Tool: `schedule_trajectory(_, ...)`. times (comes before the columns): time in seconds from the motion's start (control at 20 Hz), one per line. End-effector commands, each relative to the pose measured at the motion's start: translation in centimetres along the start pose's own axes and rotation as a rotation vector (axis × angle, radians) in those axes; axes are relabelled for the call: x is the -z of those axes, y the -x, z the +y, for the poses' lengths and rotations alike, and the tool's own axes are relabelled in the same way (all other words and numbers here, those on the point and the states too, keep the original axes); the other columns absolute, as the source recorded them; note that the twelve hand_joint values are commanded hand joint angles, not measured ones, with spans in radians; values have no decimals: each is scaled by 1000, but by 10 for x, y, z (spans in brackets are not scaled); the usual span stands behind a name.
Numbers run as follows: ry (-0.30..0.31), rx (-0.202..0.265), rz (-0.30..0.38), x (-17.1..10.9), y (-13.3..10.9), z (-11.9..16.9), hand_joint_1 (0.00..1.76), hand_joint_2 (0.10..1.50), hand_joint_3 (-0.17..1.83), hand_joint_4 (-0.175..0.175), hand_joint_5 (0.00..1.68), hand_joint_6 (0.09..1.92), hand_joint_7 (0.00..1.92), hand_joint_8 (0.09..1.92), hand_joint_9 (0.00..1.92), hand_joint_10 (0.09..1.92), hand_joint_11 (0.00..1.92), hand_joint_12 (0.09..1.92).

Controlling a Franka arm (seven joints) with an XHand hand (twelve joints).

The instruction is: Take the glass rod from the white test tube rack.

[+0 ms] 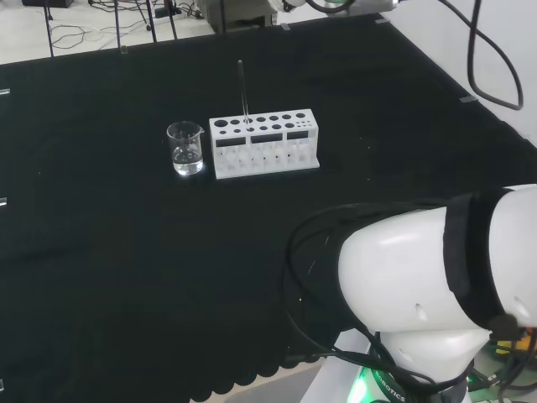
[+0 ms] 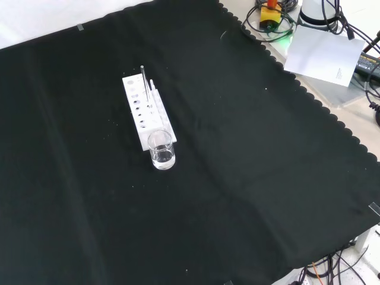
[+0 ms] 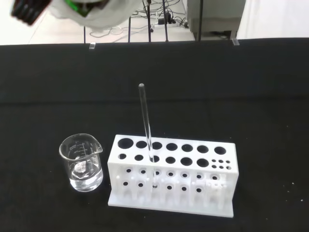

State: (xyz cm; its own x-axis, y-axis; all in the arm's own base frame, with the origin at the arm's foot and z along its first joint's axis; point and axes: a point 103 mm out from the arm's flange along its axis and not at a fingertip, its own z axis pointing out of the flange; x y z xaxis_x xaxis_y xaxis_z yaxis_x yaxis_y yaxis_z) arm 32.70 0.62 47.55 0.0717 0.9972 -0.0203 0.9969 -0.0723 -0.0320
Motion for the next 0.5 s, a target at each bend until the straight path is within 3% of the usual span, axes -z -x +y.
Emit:
schedule_trajectory(0.05, 13, 16, 14, 1, -9, 28, 822, 715, 636, -135, 0, 87, 0, 87, 24, 87, 0, 605)
schedule_trajectory(0.5, -3, 49, -2, -8, -23, 69, 815, 720, 623, -133, 0, 87, 0, 87, 36, 87, 0, 746)
